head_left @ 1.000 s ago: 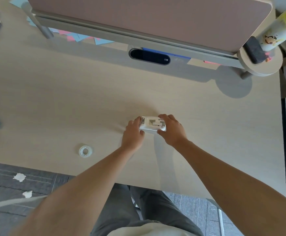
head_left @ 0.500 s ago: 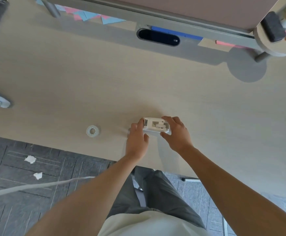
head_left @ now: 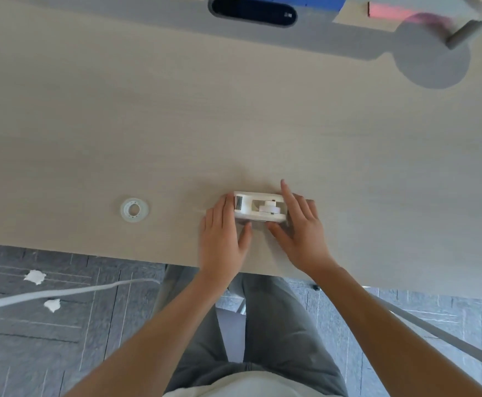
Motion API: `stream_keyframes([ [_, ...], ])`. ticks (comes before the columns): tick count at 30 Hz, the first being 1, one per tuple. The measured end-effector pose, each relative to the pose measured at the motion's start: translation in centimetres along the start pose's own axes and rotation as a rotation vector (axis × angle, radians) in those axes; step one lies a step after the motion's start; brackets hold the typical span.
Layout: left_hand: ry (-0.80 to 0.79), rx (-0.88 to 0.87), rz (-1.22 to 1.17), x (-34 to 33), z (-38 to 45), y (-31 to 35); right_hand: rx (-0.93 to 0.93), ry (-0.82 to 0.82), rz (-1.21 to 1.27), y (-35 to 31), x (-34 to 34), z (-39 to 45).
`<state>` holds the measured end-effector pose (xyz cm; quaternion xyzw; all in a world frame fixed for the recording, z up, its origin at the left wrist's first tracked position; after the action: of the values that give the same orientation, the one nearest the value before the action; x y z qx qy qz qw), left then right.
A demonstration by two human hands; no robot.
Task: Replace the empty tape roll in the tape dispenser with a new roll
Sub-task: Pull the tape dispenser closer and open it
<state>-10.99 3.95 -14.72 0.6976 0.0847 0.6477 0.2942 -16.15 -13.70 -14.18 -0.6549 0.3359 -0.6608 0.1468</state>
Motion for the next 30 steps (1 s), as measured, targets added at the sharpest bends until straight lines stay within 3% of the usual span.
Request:
stream_keyframes([
  [6, 0.095, -0.039, 0.036, -0.7, -0.5, -0.4, 0.074, 0.204, 0.057, 0.8, -1.1, -1.0],
  [12, 0.113, -0.073, -0.023, -1.2, -1.1, -0.8, 0.155, 0.255, -0.001, 0.7, -1.3, -1.7],
  [21, 0.352, -0.225, -0.171, -1.2, -2.5, -0.6, 0.281, 0.342, -0.114, 1.5, -2.3, -2.6],
  [26, 0.359, -0.323, -0.001, -1.9, -4.3, 0.0, 0.265, 0.368, -0.053, 1.3, -2.1, -2.8],
  [30, 0.315, -0.296, 0.087, -2.3, -4.0, -0.1, 0.292, 0.535, 0.036, 0.4, -0.7, -3.3],
])
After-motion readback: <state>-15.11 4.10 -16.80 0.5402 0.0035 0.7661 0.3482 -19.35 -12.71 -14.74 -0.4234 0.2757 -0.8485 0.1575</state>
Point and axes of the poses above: each hand's wrist, its own z-axis towards the middle knuckle, its own x-axis out of the back of the hand, y = z × x, the point moved 6 cm from there along z, towards the middle knuckle, and after that the axes turned 3 degrees about y, right-handed, at the moved point
